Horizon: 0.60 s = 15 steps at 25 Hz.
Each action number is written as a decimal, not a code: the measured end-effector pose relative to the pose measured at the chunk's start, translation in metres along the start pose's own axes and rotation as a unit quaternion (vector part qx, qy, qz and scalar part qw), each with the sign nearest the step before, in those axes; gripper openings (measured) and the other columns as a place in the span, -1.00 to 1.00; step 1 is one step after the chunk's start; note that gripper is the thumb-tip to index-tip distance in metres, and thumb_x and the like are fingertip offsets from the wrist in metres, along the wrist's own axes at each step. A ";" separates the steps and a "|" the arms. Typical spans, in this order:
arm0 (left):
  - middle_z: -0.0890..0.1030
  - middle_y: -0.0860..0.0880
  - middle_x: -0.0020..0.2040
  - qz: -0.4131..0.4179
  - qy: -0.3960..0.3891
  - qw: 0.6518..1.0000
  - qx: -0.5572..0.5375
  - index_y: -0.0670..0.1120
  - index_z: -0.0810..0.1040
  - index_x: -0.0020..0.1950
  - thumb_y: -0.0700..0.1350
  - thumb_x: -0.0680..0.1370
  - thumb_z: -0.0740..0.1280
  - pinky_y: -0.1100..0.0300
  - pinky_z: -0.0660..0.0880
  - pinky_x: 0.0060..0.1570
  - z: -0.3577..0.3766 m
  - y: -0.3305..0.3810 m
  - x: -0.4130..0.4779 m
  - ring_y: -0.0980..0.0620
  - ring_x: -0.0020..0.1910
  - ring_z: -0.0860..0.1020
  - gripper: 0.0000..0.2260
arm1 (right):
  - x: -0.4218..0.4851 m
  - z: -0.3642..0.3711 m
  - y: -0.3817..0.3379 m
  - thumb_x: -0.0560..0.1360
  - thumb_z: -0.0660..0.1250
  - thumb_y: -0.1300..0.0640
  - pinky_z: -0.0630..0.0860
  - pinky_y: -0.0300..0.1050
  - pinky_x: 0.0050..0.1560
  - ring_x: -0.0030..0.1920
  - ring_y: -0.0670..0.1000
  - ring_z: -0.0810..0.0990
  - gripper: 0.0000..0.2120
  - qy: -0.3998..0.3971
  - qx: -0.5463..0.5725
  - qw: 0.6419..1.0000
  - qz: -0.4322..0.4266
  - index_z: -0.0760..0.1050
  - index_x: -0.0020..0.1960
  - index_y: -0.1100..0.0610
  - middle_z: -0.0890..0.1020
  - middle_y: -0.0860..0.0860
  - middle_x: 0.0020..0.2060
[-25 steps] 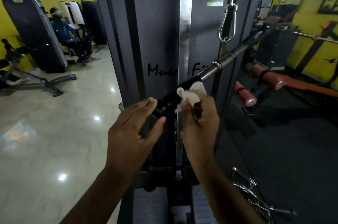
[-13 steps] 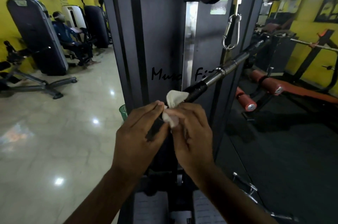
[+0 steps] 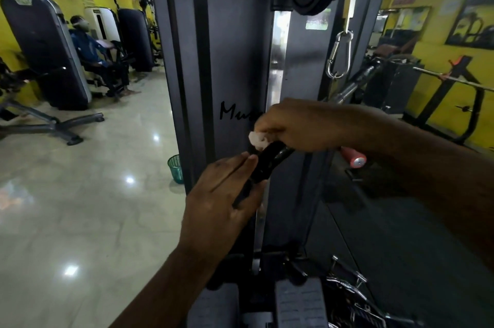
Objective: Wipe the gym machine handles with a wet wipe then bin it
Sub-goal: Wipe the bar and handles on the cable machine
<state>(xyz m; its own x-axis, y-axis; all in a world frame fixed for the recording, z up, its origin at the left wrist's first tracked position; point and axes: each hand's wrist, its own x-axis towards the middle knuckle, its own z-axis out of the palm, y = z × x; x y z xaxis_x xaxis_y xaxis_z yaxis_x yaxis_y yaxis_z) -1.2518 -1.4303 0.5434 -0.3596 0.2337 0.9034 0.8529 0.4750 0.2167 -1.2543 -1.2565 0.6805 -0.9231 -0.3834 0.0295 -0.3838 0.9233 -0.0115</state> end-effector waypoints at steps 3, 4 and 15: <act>0.64 -0.09 0.15 0.006 -0.006 1.000 -0.009 -0.19 0.61 0.22 -0.02 0.52 0.41 0.46 0.31 0.27 0.003 0.003 0.004 0.05 0.14 0.54 -0.65 | 0.000 -0.002 0.006 0.60 0.24 0.18 0.48 -0.12 0.00 -0.10 -0.09 0.59 -0.86 -0.004 0.021 1.000 0.010 0.57 -0.06 0.10 0.60 -0.06 -0.18; 0.64 -0.08 0.15 0.007 -0.011 1.000 -0.009 -0.18 0.61 0.22 -0.02 0.52 0.42 0.46 0.31 0.27 0.003 0.003 0.005 0.06 0.15 0.54 -0.65 | 0.000 -0.004 0.010 0.59 0.24 0.19 0.48 -0.09 0.03 -0.08 -0.08 0.58 -0.86 -0.004 0.009 0.999 0.035 0.56 -0.07 0.08 0.58 -0.08 -0.18; 0.65 -0.07 0.15 -0.008 -0.006 1.000 -0.017 -0.16 0.62 0.21 -0.01 0.49 0.41 0.39 0.41 0.25 0.009 0.002 0.009 0.09 0.12 0.58 -0.64 | -0.033 0.027 0.030 0.52 0.27 0.29 0.40 -0.22 -0.16 -0.14 -0.06 0.57 -0.70 0.252 0.011 0.955 0.157 0.47 -0.23 -0.09 0.55 -0.11 -0.23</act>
<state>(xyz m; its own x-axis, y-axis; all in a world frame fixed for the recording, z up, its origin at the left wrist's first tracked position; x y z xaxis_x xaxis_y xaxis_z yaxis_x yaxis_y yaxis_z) -1.2565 -1.4194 0.5491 -0.3779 0.2371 0.8950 0.8593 0.4498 0.2436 -1.2360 -1.2168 0.6523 -0.8669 -0.0232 0.4979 -0.0955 0.9882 -0.1202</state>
